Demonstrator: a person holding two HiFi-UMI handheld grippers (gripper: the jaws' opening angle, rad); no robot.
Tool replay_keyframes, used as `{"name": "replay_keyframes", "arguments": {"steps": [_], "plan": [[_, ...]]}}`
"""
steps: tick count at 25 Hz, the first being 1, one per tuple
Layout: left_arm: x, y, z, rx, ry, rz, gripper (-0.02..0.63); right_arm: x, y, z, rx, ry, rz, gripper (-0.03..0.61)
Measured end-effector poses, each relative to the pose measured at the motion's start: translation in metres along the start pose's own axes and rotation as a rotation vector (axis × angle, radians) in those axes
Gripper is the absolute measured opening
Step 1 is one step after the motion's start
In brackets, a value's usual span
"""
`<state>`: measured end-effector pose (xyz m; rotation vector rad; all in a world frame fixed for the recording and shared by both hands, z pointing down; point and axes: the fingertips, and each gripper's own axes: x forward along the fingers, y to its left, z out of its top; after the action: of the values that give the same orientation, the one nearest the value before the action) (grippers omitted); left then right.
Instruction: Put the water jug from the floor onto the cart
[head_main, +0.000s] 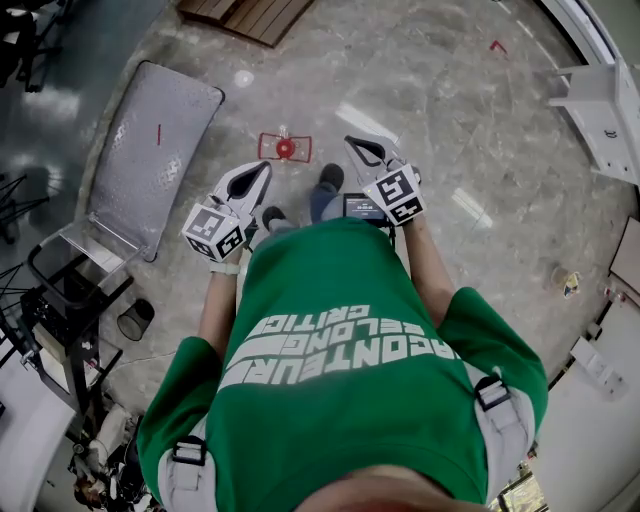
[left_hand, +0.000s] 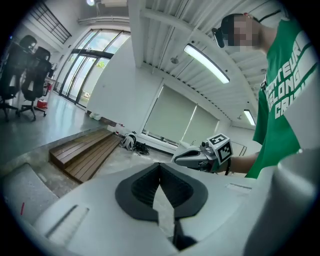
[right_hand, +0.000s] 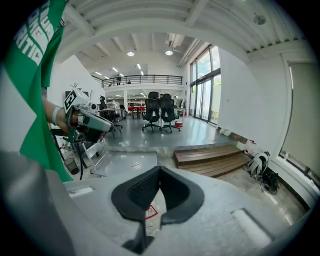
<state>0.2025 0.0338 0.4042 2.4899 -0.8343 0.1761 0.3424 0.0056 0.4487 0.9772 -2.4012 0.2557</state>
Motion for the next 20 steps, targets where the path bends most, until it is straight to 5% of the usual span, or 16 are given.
{"name": "replay_keyframes", "arguments": {"steps": [7,20], "plan": [[0.035,-0.002,0.006,0.026,0.014,0.03,0.011,0.007,-0.039,-0.016,0.018,-0.005,0.026,-0.006],[0.035,0.009,0.004,0.037,0.038,0.098,0.011,0.022,-0.045,-0.017,0.003,-0.004,0.085,-0.006]]}}
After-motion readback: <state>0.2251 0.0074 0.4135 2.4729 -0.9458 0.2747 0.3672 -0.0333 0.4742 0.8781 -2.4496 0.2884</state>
